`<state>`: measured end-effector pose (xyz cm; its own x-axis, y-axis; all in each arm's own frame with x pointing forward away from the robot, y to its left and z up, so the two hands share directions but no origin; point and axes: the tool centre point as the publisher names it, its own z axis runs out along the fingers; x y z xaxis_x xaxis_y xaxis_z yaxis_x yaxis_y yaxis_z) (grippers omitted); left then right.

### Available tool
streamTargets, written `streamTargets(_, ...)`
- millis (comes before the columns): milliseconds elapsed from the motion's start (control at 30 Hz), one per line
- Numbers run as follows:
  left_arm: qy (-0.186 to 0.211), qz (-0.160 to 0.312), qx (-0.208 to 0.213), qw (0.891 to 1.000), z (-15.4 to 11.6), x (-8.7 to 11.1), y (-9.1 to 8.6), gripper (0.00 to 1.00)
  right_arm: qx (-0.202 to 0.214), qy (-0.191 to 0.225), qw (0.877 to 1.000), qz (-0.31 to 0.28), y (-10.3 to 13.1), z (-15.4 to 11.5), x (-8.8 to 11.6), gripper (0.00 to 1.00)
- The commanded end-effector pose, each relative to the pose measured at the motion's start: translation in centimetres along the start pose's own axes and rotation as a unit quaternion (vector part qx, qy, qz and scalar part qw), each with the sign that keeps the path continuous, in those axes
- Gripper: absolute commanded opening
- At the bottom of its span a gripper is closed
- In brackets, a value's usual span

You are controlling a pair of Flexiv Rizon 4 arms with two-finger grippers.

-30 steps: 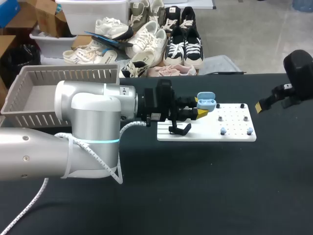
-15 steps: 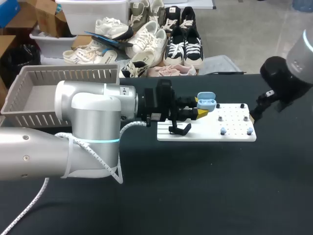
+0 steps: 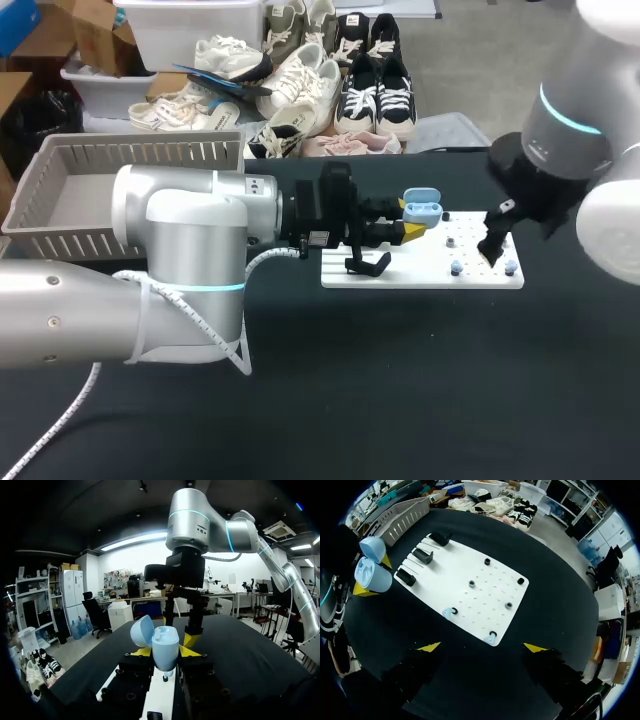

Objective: Pick up each earbud case from the left stands, insert the matching earbuds, close the lid, and place the case in the box.

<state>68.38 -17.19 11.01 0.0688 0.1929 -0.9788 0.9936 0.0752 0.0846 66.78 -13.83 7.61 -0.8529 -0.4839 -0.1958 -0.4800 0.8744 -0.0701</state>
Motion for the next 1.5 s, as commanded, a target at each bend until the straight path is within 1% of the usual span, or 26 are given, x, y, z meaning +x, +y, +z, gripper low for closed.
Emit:
streamTargets(33,-0.002,0.001,-0.002,1.0,0.0,0.1,-0.1,0.0,0.02,-0.002,1.0,0.004,1.1,0.8,0.0,1.0)
streamTargets(267,-0.002,0.001,-0.002,1.0,0.0,0.1,-0.1,0.0,0.037,-0.006,0.999,0.013,1.4,1.3,0.5,1.0)
streamTargets(367,-0.002,0.001,-0.002,1.0,0.0,0.1,-0.1,0.0,0.051,0.007,0.999,0.015,1.3,1.8,0.8,1.0)
streamTargets(633,-0.002,0.001,-0.002,1.0,0.0,0.1,-0.1,0.0,0.053,0.005,0.998,0.036,0.8,2.6,1.6,1.0)
streamTargets(800,-0.002,0.001,-0.002,1.0,0.0,0.1,-0.1,0.0,0.057,0.003,0.997,0.042,0.3,3.2,1.7,1.0)
streamTargets(1100,-0.002,0.001,-0.002,1.0,0.0,0.1,-0.1,0.0,0.084,0.005,0.995,0.052,-0.6,3.8,1.6,1.0)
streamTargets(1500,-0.002,0.001,-0.002,1.0,0.0,0.1,-0.1,0.0,0.082,0.013,0.995,0.048,-1.1,4.6,0.8,1.0)
